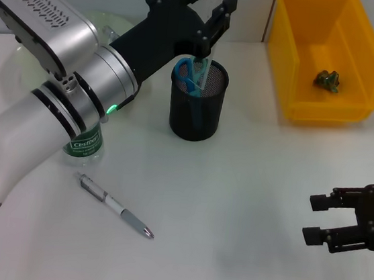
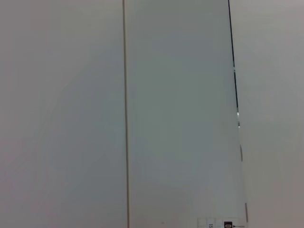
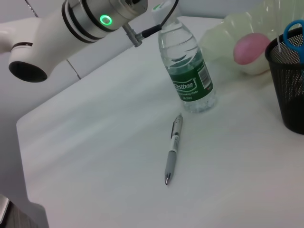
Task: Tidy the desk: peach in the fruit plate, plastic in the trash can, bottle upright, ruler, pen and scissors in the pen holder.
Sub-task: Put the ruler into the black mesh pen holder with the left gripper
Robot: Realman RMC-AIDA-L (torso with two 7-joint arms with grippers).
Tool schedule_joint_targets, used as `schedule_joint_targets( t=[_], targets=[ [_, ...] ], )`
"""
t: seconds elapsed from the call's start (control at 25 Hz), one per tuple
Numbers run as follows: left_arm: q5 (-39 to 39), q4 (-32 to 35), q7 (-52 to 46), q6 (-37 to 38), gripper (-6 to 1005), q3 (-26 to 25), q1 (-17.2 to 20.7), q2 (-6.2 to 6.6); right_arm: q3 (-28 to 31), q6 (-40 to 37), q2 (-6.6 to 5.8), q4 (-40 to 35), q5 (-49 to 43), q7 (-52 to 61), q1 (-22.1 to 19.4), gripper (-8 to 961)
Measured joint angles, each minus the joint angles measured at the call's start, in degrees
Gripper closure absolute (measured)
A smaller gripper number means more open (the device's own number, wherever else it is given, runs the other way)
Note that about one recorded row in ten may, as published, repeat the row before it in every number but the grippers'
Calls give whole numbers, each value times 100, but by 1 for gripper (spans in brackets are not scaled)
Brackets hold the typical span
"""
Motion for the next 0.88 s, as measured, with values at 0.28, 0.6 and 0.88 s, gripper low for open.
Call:
schedule_joint_targets(
  t=[0.28,0.6,0.88],
  targets=[
    [-12,-7,2,-38,454,0,-3,0,-46,-26,7,-1,0,0,27,146],
    [-319,-104,-79,-51,440,8,-21,0,-134,-8,31,0,0,0,48,145],
    [-319,-78,-137,-27,289,27,-4,0,-134,-11,31,0,0,0,54,145]
  ],
)
